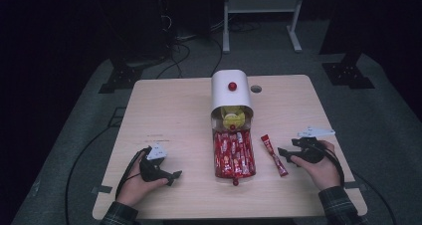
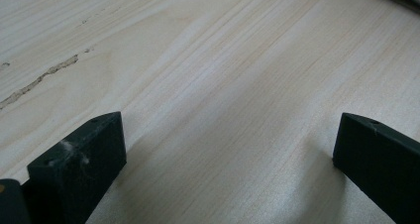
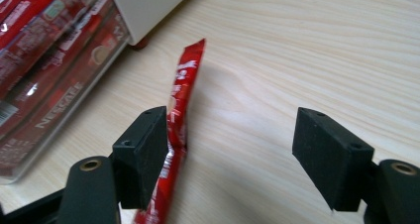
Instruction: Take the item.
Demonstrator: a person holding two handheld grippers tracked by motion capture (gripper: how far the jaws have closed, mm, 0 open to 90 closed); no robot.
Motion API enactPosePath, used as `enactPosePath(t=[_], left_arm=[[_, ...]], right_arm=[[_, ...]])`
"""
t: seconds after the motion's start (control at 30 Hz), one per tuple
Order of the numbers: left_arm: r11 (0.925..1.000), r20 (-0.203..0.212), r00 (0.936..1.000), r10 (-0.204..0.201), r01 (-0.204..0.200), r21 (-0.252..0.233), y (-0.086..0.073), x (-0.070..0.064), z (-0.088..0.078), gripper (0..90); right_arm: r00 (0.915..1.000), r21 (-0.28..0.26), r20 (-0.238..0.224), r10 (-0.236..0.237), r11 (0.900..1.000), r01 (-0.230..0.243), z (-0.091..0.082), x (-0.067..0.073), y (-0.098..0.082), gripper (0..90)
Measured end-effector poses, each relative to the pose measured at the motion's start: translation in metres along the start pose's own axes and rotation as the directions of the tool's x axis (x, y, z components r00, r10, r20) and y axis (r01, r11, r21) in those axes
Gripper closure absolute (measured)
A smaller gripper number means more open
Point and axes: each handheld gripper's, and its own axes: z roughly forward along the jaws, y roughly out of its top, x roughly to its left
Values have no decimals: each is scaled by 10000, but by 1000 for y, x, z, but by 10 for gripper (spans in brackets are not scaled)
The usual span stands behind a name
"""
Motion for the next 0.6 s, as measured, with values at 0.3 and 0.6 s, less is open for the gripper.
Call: enactPosePath(t=[0.3, 0.6], left_arm=[[10000, -2, 10000, 0, 0, -1, 0, 0, 0, 0], [10000, -7, 10000, 26, -26, 1, 0, 0, 0, 0]], right_arm=[[9989, -83, 403, 218, 9997, -215, -9, -15, -10, 258], [9959, 57, 866, 257, 9996, -263, -6, -25, -16, 236]])
